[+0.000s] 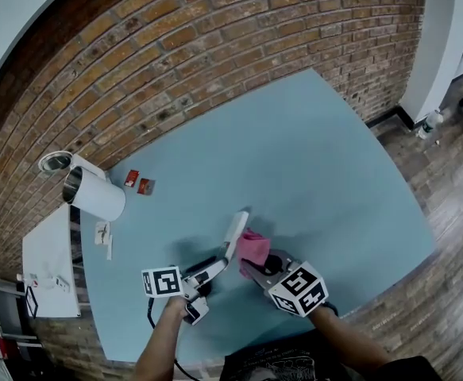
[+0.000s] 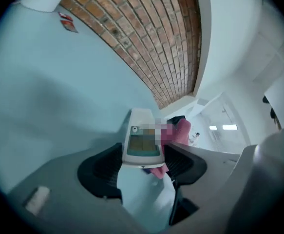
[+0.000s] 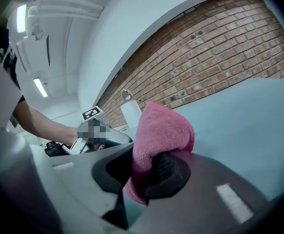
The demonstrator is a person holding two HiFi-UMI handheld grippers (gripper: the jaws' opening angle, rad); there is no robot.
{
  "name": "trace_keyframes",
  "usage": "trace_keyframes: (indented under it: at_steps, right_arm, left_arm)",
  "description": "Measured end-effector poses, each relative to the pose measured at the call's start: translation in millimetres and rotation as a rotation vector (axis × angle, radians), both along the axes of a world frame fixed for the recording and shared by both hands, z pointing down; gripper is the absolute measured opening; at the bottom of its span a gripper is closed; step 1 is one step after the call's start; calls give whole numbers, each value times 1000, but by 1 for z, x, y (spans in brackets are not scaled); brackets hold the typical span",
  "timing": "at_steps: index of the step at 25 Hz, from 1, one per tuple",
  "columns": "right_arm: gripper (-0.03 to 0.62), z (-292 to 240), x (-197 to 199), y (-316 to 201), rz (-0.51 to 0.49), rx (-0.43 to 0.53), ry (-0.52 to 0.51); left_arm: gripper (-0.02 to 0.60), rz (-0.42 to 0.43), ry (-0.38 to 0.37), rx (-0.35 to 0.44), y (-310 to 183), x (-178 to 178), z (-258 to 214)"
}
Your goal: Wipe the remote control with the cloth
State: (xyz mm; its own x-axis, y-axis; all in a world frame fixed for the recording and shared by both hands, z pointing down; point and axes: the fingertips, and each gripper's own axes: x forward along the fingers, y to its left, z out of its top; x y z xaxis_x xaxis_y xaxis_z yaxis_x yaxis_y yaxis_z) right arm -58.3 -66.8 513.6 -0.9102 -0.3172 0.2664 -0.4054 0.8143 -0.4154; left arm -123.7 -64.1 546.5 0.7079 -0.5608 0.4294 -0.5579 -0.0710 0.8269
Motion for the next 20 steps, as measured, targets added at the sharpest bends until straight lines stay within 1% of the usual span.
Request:
trace_keyframes:
  at_steps: [4, 6, 8, 11, 12, 14, 20]
  right_arm:
    - [64, 3, -1, 3, -12, -7, 12]
    - [64, 4, -1, 3, -14, -11, 17]
    - [64, 5, -1, 4, -18, -12, 22]
    - [64, 5, -1, 5, -23, -9, 27]
    - [64, 5, -1, 6, -24, -9, 28]
    - [64, 5, -1, 6, -26, -7, 28]
    - [64, 4, 1, 11, -50, -5, 24]
  left_arm:
    - [267, 157, -154, 15, 7, -6, 6]
    - [267, 238, -250, 31, 9, -13, 9]
    - [267, 342, -374, 37, 13, -19, 15]
    - [267, 516, -584, 24, 22, -28, 27]
    - [267, 557, -637, 21, 24, -31, 30]
    - [267, 600, -698, 22, 26, -31, 33]
    - [273, 646, -819, 33, 30, -28, 38]
